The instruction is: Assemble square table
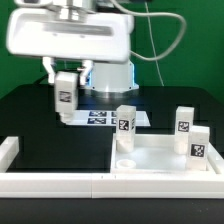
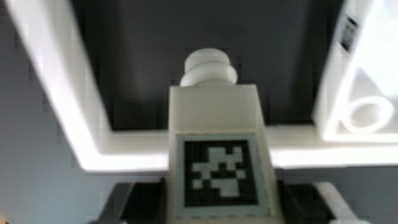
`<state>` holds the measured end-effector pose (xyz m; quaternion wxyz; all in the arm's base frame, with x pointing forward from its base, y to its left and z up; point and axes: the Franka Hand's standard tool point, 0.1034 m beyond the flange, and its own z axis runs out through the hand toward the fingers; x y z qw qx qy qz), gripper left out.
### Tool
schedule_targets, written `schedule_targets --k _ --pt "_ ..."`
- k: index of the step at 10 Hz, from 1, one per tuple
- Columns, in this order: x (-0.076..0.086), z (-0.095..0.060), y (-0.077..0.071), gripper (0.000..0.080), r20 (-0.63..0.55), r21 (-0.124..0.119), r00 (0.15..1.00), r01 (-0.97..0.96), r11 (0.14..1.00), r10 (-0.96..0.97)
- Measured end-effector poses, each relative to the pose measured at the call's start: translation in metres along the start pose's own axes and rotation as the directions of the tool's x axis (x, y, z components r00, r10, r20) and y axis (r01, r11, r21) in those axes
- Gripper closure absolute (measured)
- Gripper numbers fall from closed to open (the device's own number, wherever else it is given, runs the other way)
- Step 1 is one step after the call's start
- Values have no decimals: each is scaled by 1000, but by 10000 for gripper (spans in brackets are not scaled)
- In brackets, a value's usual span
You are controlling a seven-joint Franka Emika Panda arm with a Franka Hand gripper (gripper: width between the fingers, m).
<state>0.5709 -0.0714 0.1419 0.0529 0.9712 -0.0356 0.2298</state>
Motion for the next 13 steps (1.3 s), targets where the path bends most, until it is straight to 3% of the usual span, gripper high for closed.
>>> schedule_targets --k 2,3,4,5,6,7,8,9,10,13 --pt "19 -1 -33 509 -150 -16 989 -12 1000 10" --pt "27 -5 -33 509 -167 -11 986 -19 1000 17" --pt "30 -9 -24 509 -222 -42 975 -20 999 10" --pt "20 0 -28 509 -168 -25 986 -17 1000 12" --pt "24 -2 -28 509 -175 -24 984 -18 1000 13" --pt "21 -2 -24 509 -176 -33 984 -6 999 0" --pt "9 3 -6 509 -153 -37 988 25 999 -30" --pt "7 5 -10 509 -130 7 992 6 1000 -5" --pt "11 6 -25 509 -120 53 993 21 998 -14" --pt "34 6 -96 509 -96 170 991 -72 983 89"
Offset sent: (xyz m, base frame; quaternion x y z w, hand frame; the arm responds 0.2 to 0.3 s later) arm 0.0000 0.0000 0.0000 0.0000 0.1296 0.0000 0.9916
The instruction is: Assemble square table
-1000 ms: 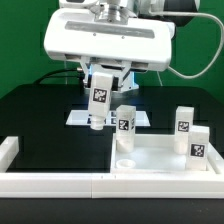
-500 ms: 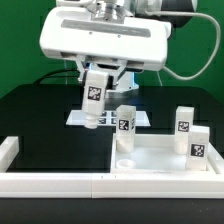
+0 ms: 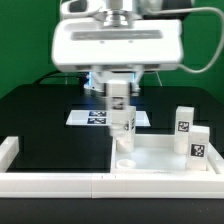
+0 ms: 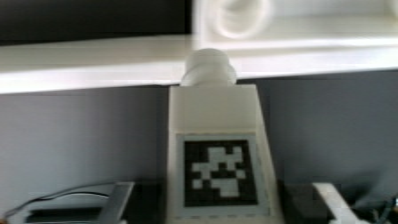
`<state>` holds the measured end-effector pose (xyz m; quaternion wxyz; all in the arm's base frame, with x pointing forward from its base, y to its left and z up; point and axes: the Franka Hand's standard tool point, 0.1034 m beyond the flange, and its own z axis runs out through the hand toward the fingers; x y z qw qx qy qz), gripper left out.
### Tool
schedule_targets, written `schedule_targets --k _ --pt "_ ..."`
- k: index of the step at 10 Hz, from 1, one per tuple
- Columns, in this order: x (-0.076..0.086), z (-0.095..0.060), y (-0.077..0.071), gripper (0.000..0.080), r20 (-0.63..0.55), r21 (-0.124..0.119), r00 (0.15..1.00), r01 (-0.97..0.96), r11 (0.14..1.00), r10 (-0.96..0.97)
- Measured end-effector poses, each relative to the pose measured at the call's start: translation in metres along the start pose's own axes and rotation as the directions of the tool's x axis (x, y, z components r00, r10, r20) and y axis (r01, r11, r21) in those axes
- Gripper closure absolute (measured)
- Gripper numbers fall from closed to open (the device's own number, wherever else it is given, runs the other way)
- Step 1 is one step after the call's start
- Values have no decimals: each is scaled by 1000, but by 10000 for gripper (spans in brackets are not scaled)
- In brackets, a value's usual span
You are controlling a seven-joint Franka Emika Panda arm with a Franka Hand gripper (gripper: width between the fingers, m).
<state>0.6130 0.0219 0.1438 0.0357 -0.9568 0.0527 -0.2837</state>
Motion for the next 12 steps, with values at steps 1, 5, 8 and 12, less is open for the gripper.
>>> schedule_targets --k 1,5,8,12 --pt "4 2 -13 509 19 1 1000 -5 1000 5" --pt "0 5 2 509 15 -28 1000 19 999 -18" --pt "-18 23 19 509 21 -54 999 35 998 -34" --pt "-28 33 21 509 21 -64 999 38 997 -37"
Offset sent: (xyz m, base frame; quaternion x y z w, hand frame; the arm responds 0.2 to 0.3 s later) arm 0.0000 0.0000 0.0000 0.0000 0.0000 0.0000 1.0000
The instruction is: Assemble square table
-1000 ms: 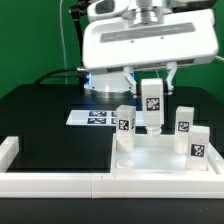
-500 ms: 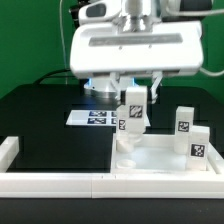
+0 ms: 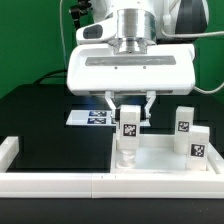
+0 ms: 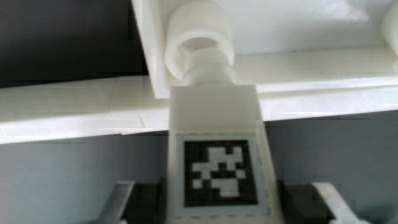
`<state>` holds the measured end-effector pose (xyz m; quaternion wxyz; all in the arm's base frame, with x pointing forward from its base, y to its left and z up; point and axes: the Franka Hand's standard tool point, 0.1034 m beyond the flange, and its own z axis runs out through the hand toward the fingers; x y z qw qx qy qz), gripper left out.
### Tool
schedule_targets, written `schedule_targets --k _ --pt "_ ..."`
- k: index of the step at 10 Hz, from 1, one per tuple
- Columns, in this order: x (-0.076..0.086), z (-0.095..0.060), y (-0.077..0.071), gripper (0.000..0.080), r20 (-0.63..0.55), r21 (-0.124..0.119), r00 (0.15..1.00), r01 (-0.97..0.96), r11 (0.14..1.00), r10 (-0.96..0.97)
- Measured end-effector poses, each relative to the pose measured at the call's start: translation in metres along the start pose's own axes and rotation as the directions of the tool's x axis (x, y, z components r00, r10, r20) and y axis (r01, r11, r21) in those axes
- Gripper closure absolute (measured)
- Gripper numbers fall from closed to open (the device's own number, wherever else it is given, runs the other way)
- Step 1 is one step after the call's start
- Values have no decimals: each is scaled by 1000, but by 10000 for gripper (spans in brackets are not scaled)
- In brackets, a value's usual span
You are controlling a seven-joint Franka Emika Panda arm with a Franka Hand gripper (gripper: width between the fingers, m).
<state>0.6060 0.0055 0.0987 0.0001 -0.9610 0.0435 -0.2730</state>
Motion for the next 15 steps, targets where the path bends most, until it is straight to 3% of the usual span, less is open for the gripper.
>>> schedule_targets --k 6,10,11,12,15 --pt "-10 16 4 509 -40 -26 999 7 1000 -8" --pt "-11 18 1 509 -27 -22 1000 -1 1000 0" --pt "-12 19 1 428 -23 -21 1000 -1 1000 0" --pt "-12 19 1 239 -23 -21 1000 -1 1000 0" --pt "-12 19 1 168 -21 -21 1000 -1 1000 0"
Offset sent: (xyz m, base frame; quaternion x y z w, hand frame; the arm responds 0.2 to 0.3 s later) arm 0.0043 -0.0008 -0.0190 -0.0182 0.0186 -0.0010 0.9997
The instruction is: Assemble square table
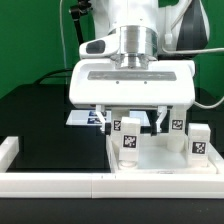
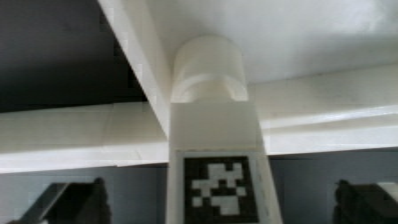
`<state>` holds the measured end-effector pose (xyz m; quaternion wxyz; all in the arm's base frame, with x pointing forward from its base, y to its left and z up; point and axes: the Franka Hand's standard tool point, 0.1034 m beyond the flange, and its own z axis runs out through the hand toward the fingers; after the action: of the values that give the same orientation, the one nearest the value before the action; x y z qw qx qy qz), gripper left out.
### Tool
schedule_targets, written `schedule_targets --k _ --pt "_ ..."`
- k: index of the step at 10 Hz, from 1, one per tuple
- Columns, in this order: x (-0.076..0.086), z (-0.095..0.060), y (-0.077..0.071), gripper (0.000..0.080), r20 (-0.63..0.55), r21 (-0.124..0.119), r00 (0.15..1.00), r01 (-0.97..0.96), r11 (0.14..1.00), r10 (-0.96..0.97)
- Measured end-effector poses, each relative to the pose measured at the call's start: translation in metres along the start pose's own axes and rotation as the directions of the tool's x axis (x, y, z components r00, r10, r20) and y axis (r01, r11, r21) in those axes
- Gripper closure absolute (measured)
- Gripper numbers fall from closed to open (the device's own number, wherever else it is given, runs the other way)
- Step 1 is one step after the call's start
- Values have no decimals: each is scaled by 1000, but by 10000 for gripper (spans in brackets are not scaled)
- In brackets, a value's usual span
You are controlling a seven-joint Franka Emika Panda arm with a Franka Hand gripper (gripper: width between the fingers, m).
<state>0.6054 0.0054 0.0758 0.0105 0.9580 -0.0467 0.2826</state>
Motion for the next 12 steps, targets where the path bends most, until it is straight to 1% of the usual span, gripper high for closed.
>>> schedule_targets --k 2,3,4,5,6,7,8,9,10,11,12 --pt "0 0 0 150 0 0 1000 0 1000 0" --pt "-2 1 -1 150 20 5 1000 -6 1000 6" --pt "2 -5 -9 150 113 37 993 -36 999 32" --pt "15 -14 -10 150 150 53 988 -51 997 43" --pt "19 -12 -11 150 212 67 975 -78 995 63" --pt "25 -9 -10 150 229 71 971 -87 994 69" --pt "23 -7 -7 150 262 74 962 -95 993 73" --pt "16 -4 -4 150 341 83 937 -106 991 71" --pt "13 -3 0 150 418 91 906 -108 990 60" --pt "10 -2 3 150 470 87 880 -119 989 65" --pt "9 1 4 150 480 70 872 -151 986 99"
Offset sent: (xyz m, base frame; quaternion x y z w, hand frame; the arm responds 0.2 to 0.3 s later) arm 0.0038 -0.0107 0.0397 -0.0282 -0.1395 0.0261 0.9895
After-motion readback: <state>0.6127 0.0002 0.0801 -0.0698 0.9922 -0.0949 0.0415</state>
